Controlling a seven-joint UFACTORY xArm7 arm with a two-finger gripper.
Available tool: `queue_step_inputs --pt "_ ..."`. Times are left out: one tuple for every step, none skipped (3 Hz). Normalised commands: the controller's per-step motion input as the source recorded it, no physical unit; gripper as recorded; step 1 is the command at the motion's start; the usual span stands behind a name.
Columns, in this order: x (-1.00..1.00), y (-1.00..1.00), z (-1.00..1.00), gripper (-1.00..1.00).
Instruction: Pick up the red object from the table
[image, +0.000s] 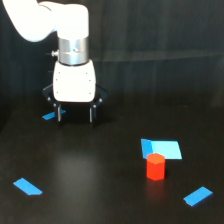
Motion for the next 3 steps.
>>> queue_step_inputs --pt "0.91 -0.74 -0.3 1.0" --pt "0.94 -0.65 -0.29 1.0" --pt "0.89 -0.72 -0.38 0.97"
